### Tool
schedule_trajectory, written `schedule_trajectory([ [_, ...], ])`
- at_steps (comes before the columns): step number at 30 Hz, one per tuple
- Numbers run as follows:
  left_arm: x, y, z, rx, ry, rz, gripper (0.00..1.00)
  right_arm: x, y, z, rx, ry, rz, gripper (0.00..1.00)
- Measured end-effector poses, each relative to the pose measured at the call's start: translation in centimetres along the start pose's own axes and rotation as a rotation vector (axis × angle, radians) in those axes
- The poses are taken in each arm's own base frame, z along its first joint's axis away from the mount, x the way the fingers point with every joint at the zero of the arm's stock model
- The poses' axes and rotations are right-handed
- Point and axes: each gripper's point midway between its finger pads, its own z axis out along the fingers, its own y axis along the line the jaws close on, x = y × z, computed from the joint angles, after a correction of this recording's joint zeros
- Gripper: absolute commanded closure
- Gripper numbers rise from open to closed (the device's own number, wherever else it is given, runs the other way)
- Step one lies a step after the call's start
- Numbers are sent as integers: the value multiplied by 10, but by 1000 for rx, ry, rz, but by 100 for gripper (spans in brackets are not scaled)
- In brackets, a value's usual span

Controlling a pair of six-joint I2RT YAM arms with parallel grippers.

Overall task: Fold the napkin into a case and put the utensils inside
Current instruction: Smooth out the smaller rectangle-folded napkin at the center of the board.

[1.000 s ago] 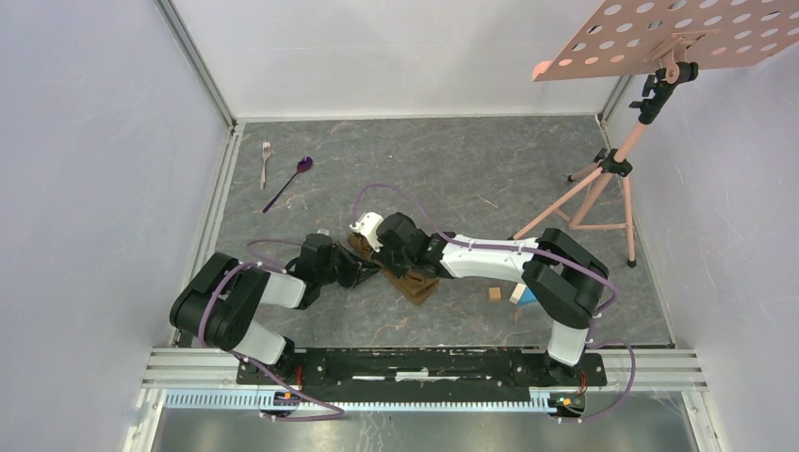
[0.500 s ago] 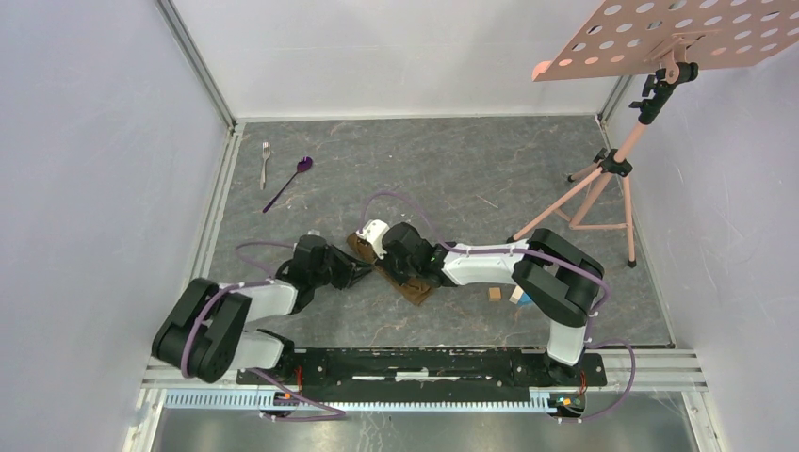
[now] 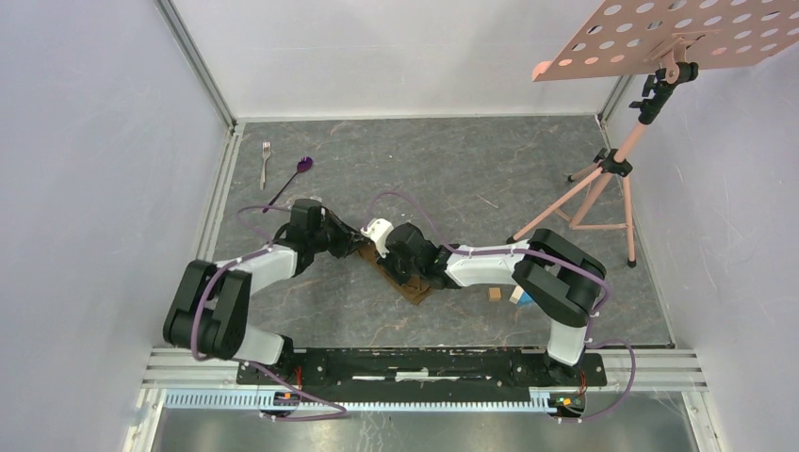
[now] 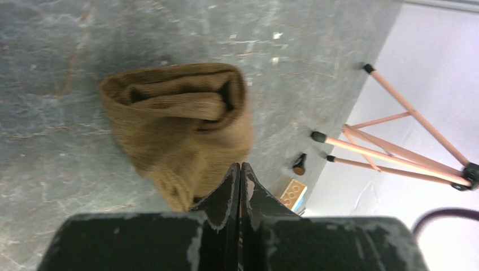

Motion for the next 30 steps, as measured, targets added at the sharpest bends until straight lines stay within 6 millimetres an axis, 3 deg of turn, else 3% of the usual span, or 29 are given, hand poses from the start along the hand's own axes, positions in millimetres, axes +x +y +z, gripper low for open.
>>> schedule_trajectory([
  [4,9,27,14,-77,51,-22,98,0,0,0,-1,-2,6,92],
  [9,12,54,20,-160,74,35,98,-1,0,-1,-30,-2,26,76],
  [15,0,58,22,-201,74,150,98,-9,2,-9,-144,-14,124,62],
  [21,-12,60,21,-222,50,222,98,-27,-7,-11,-238,-68,266,63],
  [25,-13,61,21,-227,47,236,98,-34,5,-1,-318,-99,338,64],
  [28,-14,61,21,-228,45,236,98,-25,12,3,-352,-102,373,67],
  [30,-14,61,21,-229,45,237,98,-2,17,0,-368,-95,396,69],
])
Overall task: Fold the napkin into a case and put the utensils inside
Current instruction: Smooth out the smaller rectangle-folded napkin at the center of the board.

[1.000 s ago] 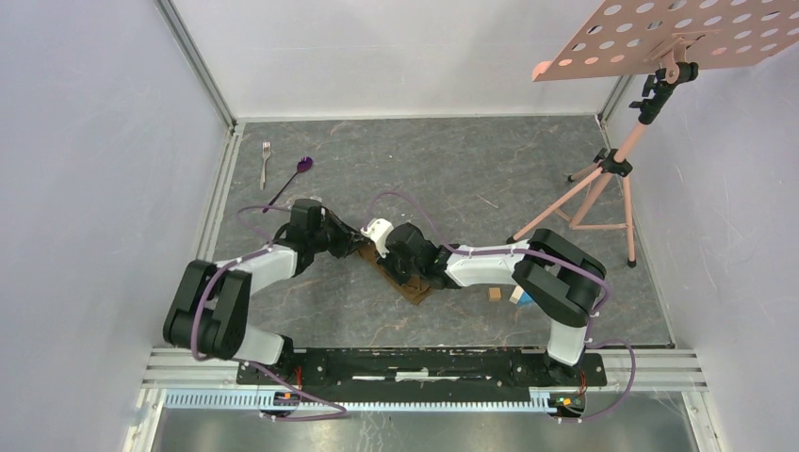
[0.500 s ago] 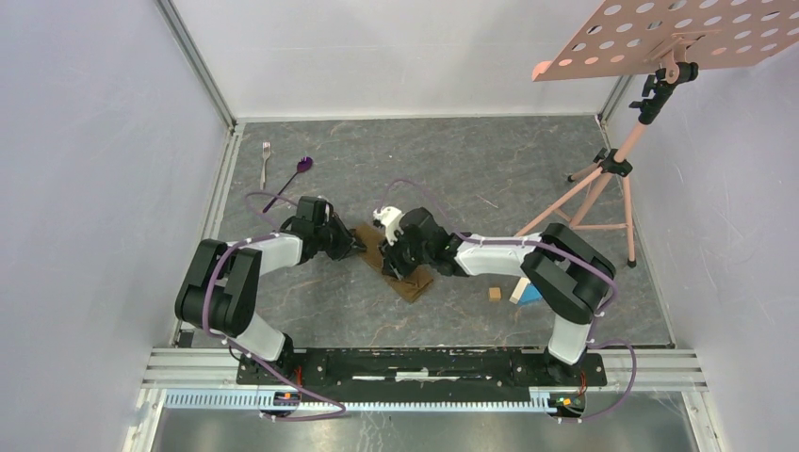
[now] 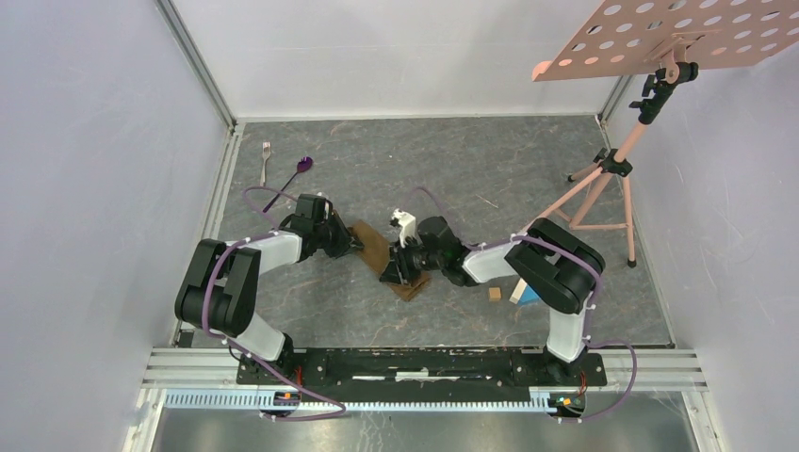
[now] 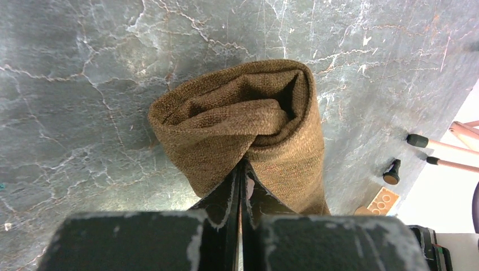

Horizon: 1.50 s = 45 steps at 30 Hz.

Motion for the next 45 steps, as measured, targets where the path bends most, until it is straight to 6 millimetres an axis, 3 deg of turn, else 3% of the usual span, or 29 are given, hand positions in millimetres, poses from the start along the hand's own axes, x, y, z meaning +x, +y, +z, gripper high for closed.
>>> schedule_trajectory([
  [9,0,0,0,-2,1,0,98,20,9,-29,-32,-39,-19,66],
  [13,0,0,0,-3,-2,1,98,6,21,-43,-39,-39,-34,66],
  [18,-1,0,0,-5,-3,1,98,-22,26,-34,-61,-72,-70,67],
  [20,-1,1,0,-8,-4,1,98,-14,20,-32,-55,-61,-64,68],
  [23,-2,1,0,-12,-6,2,98,32,4,-38,-18,10,-23,69],
  [24,-1,1,0,-13,-4,2,98,37,3,-40,-23,-2,-28,69],
  [28,-2,1,-1,-15,-1,11,98,37,7,-54,-9,-16,-52,68],
  [32,-3,0,0,-22,6,19,93,23,14,-63,5,-12,-93,67],
  [35,-3,-1,-2,-26,19,32,76,-7,19,-54,0,-35,-126,67],
  [39,-4,-12,-7,-4,53,51,61,-51,19,-24,-10,-93,-159,69],
  [42,-10,-25,-16,21,58,59,59,-57,8,0,-2,-82,-149,77],
  [45,-21,-37,-32,50,25,67,64,-51,-3,17,11,-53,-115,82],
])
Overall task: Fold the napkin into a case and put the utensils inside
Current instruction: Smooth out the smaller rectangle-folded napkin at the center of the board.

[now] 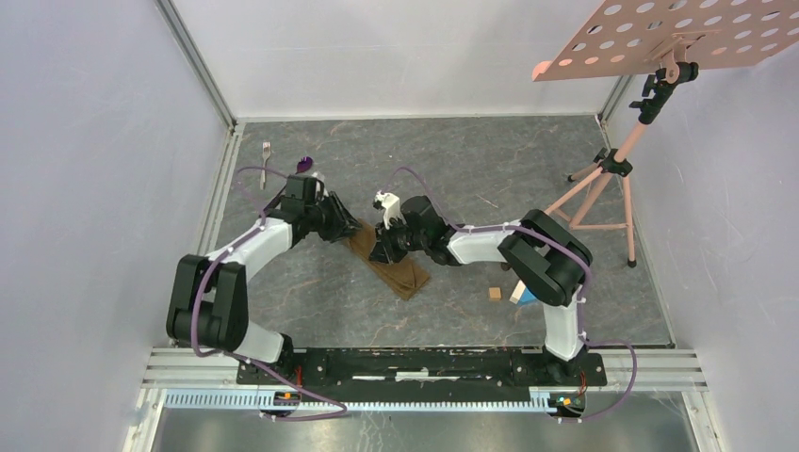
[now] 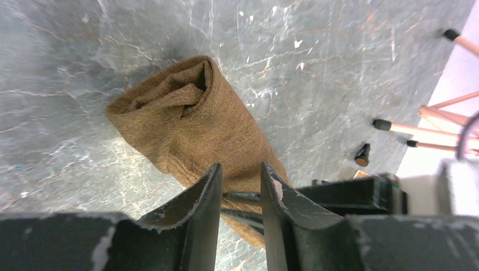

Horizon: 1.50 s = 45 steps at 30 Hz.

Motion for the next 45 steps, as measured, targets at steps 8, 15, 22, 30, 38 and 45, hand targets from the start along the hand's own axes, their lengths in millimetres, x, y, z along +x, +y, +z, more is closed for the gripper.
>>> schedule_trajectory([
  [8,-24,18,-20,-42,-74,-57,77,-20,-5,18,15,-30,57,88],
  [15,-27,39,-12,-124,-88,-80,80,-23,-16,38,38,-44,96,93],
  [22,-30,51,-8,-176,-112,-85,82,-22,-23,50,45,-42,115,94],
  [30,-14,72,6,-219,-62,-106,82,-24,-27,60,45,-46,129,97],
  [38,-16,70,10,-210,-72,-98,82,-25,-29,62,50,-54,128,99],
  [45,-16,68,12,-206,-98,-76,84,-25,-30,62,53,-56,128,100],
])
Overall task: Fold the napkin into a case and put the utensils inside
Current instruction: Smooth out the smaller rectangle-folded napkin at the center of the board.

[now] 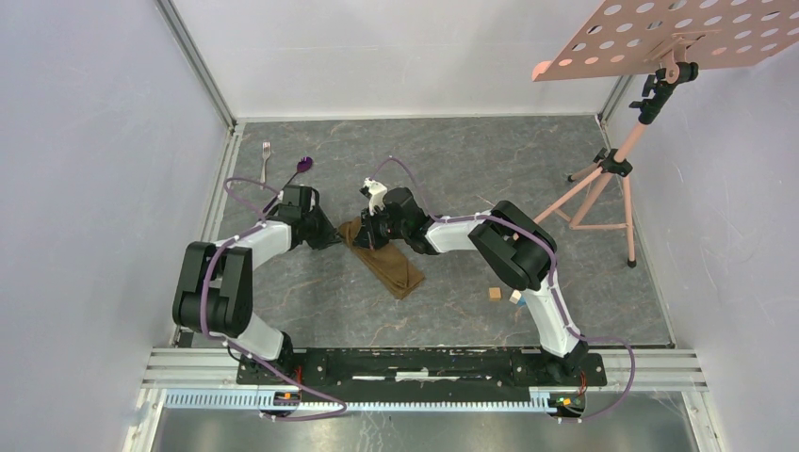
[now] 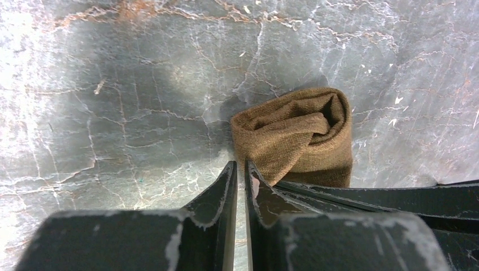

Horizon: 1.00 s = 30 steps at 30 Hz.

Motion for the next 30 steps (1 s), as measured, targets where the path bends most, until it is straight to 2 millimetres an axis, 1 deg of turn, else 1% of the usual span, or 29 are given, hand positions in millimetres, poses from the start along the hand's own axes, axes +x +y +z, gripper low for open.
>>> schedule_trajectory([
  [3,-1,-4,-4,5,-23,14,85,0,0,0,0,0,0,100],
  [8,-9,-12,-13,23,-84,10,85,0,0,0,0,0,-2,100],
  [10,-12,-14,-13,32,-96,11,85,0,0,0,1,0,-3,100],
  [15,-11,-15,-6,35,-89,14,86,0,0,0,1,0,-3,100],
  [22,0,-25,6,48,-76,56,86,0,0,0,2,0,-3,100],
  [25,2,-24,14,36,-71,59,88,0,-1,0,4,-1,-4,100],
  [28,-2,-26,18,27,-74,41,88,-1,-3,0,5,-1,-19,97],
  [29,-2,-27,19,25,-76,35,88,-1,-3,-1,5,-1,-28,95],
  [30,-2,-27,19,24,-76,30,88,-1,-3,-2,6,1,-39,90],
])
